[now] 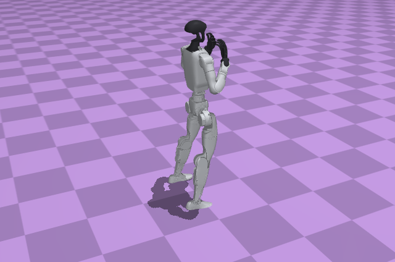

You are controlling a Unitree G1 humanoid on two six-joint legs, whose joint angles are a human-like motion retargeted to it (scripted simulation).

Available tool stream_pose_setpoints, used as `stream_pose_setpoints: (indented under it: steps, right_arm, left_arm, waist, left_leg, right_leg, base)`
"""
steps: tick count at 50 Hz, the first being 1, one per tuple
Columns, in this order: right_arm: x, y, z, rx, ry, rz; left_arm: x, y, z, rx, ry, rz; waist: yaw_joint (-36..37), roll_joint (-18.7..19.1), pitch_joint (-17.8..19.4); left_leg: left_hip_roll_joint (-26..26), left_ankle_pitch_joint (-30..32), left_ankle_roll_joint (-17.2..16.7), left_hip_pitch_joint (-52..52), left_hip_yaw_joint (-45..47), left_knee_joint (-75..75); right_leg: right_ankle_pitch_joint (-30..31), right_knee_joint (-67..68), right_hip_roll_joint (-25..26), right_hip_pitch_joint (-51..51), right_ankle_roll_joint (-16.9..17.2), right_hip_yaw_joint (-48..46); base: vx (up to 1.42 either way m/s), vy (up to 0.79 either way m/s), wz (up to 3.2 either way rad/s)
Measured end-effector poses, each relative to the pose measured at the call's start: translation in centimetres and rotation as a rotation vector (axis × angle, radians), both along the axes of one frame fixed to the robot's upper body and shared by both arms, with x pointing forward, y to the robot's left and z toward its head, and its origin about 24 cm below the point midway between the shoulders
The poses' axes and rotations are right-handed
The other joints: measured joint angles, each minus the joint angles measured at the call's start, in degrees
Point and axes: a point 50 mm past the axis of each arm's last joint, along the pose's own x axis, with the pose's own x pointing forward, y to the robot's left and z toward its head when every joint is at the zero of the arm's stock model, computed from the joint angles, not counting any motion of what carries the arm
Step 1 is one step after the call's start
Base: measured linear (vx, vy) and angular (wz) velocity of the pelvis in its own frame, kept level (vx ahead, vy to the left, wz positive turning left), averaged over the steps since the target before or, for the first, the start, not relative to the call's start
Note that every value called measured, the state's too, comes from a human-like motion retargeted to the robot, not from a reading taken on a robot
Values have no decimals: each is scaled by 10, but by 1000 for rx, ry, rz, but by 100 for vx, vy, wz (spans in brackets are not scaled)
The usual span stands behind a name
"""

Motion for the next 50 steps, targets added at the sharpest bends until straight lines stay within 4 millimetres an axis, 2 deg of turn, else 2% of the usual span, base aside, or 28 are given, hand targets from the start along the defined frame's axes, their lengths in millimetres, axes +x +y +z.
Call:
stream_pose_setpoints:
  steps: [5,7,10,17,20,23,27,33,35,39,42,47,50]
  right_arm:
    - [4,-9,10,99,-12,-46]
    - [9,-12,14,111,-34,-103]
    - [14,-13,17,80,-61,-158]
    - [11,-4,7,-119,-124,-156]
    - [8,-4,6,-122,-127,-164]
    - [5,-5,9,-69,-122,-146]
    - [7,-6,14,-13,-130,-135]
    - [19,-5,8,-87,-112,-175]
    - [19,-2,6,-107,-103,-154]
    - [12,0,9,-31,-82,-37]
    - [11,3,13,13,-83,16]
    - [20,6,10,-54,-77,-32]
    - [20,7,3,-92,-69,-32]
  left_arm:
    - [2,4,17,-109,-35,5]
    - [2,5,18,-121,-25,-10]
    - [3,4,13,-85,2,-20]
    - [6,3,-12,126,10,75]
    - [3,2,-10,97,10,49]
    - [0,1,0,32,-23,13]
    - [5,3,11,9,-87,43]
    - [16,1,1,50,-40,73]
    - [13,-1,0,34,-28,51]
    - [5,0,10,-68,-57,-7]
    - [7,-1,15,-105,-65,-51]
    - [22,-8,3,-8,-7,-26]
    - [22,-8,-7,80,-8,1]
  waist:
    - [1,2,-7]
    - [-4,0,-15]
    - [-12,0,-13]
    - [-13,5,-1]
    - [-11,6,-2]
    - [-8,6,-7]
    - [-9,7,-13]
    - [-22,5,4]
    - [-24,4,4]
    - [-22,9,-15]
    - [-23,9,-19]
    - [-23,8,-6]
    - [-24,9,-6]
  left_leg:
    - [4,-1,-4,1,0,2]
    - [4,1,-4,-4,1,1]
    - [1,2,-2,-3,1,0]
    - [-2,2,2,-2,1,-1]
    - [-2,2,2,-3,1,-1]
    - [-1,2,1,-4,1,-1]
    - [2,2,-2,-6,2,0]
    - [-3,0,0,2,1,0]
    - [-4,1,1,0,2,-1]
    - [3,1,-6,-9,6,1]
    - [3,1,-6,-10,7,2]
    - [-5,1,1,-4,5,-1]
    - [-5,2,1,-5,6,-1]
  right_leg:
    - [3,-2,5,2,0,-1]
    - [3,-1,4,-4,0,1]
    - [2,-1,1,-3,0,1]
    - [2,0,-2,-3,0,2]
    - [2,0,-2,-4,0,2]
    - [3,0,0,-6,0,2]
    - [4,0,2,-8,0,3]
    - [1,1,-3,0,0,2]
    - [1,2,-5,-3,0,3]
    - [6,0,3,-12,0,7]
    - [7,-1,3,-14,0,9]
    - [4,1,-4,-8,0,7]
    - [5,1,-4,-10,0,8]
  base:
    - [0,0,0]
    - [0,0,0]
    - [0,0,0]
    - [0,0,0]
    - [0,0,0]
    - [0,0,0]
    - [0,0,0]
    - [0,0,0]
    - [0,0,0]
    - [0,0,0]
    - [0,0,0]
    - [0,0,0]
    - [0,0,0]
